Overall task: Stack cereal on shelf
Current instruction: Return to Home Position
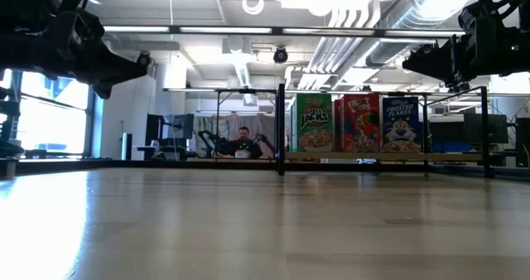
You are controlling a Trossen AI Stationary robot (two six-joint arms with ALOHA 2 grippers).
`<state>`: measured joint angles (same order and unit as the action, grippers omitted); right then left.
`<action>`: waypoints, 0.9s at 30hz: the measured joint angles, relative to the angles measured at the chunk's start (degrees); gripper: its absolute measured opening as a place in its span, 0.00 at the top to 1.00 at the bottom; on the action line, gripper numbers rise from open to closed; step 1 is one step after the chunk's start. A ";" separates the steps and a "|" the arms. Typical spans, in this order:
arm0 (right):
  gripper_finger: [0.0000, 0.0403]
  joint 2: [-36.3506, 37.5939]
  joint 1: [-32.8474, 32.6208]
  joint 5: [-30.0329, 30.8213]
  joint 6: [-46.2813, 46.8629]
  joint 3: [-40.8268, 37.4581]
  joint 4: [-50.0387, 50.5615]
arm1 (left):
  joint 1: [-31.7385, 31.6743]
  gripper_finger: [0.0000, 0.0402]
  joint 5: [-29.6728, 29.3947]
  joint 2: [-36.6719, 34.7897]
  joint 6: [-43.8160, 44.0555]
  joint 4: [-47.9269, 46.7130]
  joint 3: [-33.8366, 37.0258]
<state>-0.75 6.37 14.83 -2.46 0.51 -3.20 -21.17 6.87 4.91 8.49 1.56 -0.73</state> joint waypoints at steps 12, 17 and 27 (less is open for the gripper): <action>0.98 0.02 0.02 -0.02 -0.41 -0.02 -0.02 | 0.00 1.00 0.00 0.37 8.99 0.26 0.04; 0.98 0.02 0.02 -0.02 -0.52 -0.02 -0.02 | 0.00 1.00 0.00 0.39 8.94 0.22 0.04; 0.98 0.02 0.02 -0.02 -0.52 -0.03 -0.02 | 0.00 1.00 0.00 0.39 8.94 0.23 0.04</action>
<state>-0.73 6.39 14.81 -2.98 0.49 -3.22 -21.17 6.87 5.30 17.43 1.80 -0.69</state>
